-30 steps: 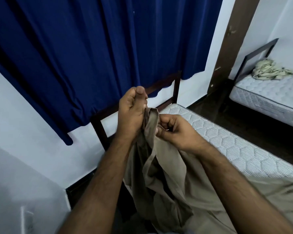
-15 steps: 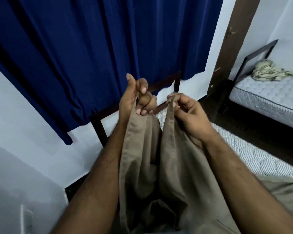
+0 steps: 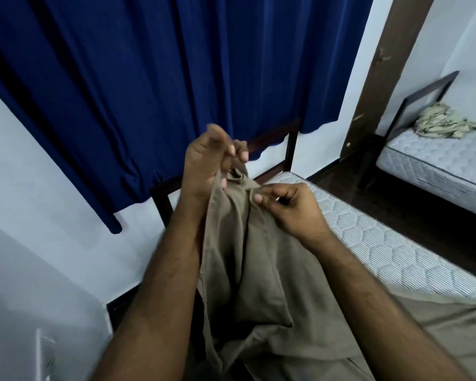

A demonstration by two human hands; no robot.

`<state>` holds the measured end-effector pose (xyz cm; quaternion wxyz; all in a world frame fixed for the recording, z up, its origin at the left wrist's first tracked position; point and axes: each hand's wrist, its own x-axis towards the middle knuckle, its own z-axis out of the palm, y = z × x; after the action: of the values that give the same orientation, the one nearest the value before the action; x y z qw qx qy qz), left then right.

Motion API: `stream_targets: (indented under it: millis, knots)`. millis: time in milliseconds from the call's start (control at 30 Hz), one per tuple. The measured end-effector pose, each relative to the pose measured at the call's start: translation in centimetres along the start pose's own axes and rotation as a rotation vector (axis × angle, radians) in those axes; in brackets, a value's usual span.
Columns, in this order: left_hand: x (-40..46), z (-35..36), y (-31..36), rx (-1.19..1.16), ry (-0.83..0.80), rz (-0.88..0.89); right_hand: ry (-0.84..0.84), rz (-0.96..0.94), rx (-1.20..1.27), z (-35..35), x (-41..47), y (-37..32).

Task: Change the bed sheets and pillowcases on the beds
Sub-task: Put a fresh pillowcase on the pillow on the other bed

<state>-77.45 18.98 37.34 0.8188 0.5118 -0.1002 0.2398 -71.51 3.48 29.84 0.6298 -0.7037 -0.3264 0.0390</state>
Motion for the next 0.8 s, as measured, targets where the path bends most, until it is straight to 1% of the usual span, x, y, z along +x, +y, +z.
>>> stream_targets:
  millis: [67, 133, 200, 267, 333, 400, 433, 467, 500, 533, 567, 633, 700, 733, 800]
  knots:
    - [-0.5, -0.3, 0.3, 0.196, 0.106, 0.078, 0.214, 0.023, 0.023, -0.3, 0.3, 0.2]
    - [-1.0, -0.5, 0.5, 0.259, 0.181, 0.101, 0.361, 0.019, 0.018, -0.7, 0.5, 0.0]
    - [-1.4, -0.6, 0.6, 0.22, 0.251, 0.057, 0.405, 0.001, -0.005, -0.8, 0.5, -0.5]
    - [-1.5, -1.0, 0.5, 0.182, 0.309, 0.017, 0.402, -0.029, -0.036, -0.5, 0.2, -0.7]
    - [-1.6, -1.3, 0.5, 0.192, 0.393, -0.049, 0.411, -0.054, -0.073, -0.2, -0.2, -0.6]
    - [-1.8, -2.0, 0.2, 0.231, 0.513, -0.207, 0.428, -0.084, -0.081, 0.0, -0.5, -0.5]
    - [-2.0, -2.4, -0.1, 0.262, 0.551, -0.334, 0.438, -0.095, -0.074, 0.2, -0.6, -0.4]
    - [-2.3, -2.8, -0.5, 0.287, 0.543, -0.49, 0.446, -0.105, -0.068, 0.3, -0.7, -0.4]
    - [-2.7, -3.2, -0.9, 0.295, 0.485, -0.655, 0.445, -0.12, -0.068, 0.5, -0.8, -0.3]
    - [-3.3, -3.4, -1.4, 0.278, 0.397, -0.799, 0.432, -0.146, -0.076, 0.7, -0.9, -0.4]
    - [-3.9, -3.5, -1.9, 0.233, 0.313, -0.889, 0.406, -0.178, -0.088, 0.8, -1.0, -0.4]
    - [-4.7, -2.9, -2.1, 0.109, 0.204, -0.94, 0.302, -0.23, -0.109, 1.1, -1.2, -0.5]
    - [-4.7, -2.8, -2.4, 0.062, 0.189, -0.882, 0.147, -0.26, -0.139, 1.2, -1.4, -0.6]
    - [-4.5, -2.9, -2.6, 0.119, 0.213, -0.826, 0.067, -0.267, -0.15, 1.1, -1.5, -0.6]
    - [-3.9, -3.6, -3.4, 0.398, 0.272, -0.726, -0.085, -0.258, -0.141, 0.9, -1.8, -0.8]
